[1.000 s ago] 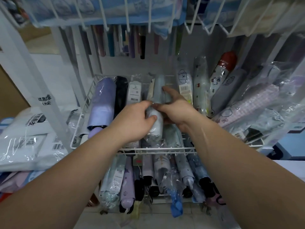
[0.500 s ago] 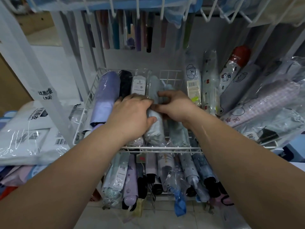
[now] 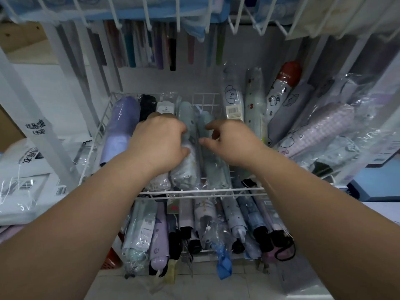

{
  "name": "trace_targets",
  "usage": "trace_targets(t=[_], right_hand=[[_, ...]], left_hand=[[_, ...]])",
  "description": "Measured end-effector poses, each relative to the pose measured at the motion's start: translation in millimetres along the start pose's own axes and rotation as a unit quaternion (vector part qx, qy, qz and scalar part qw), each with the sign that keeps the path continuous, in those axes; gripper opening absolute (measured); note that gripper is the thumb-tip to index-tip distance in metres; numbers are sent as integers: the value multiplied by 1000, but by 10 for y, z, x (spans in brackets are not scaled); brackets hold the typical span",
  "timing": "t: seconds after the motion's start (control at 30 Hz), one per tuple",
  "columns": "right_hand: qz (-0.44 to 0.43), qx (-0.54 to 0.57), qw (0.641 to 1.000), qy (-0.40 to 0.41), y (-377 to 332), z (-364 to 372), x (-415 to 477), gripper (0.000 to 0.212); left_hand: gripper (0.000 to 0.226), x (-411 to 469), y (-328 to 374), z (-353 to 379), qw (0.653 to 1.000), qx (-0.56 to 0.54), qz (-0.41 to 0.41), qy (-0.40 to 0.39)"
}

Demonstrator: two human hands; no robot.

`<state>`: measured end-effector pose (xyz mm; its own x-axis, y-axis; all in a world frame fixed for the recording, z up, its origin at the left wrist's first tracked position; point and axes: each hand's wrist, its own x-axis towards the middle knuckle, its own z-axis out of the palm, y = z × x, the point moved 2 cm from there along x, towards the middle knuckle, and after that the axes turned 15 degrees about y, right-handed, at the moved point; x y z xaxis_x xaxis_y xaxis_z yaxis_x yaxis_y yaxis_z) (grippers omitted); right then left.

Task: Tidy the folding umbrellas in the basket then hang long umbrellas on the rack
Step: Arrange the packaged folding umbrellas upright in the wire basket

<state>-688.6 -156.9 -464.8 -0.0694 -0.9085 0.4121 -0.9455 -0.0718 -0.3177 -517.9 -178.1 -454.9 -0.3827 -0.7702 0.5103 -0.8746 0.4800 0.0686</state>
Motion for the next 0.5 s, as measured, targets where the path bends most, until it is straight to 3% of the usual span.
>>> trace_targets(t=[0.1, 0.3, 0.5], right_hand=[[-19, -56, 996, 60, 190, -270, -106, 45], [-58, -199, 957, 202, 623, -770, -429, 32], [34, -156, 900, 406, 1011, -1097, -976, 33]], left_hand=[[40, 46, 314, 2, 997, -74, 13, 35], [57, -18, 1128, 93, 961, -276, 28, 7], [60, -156, 1628, 270, 927, -373, 19, -27]])
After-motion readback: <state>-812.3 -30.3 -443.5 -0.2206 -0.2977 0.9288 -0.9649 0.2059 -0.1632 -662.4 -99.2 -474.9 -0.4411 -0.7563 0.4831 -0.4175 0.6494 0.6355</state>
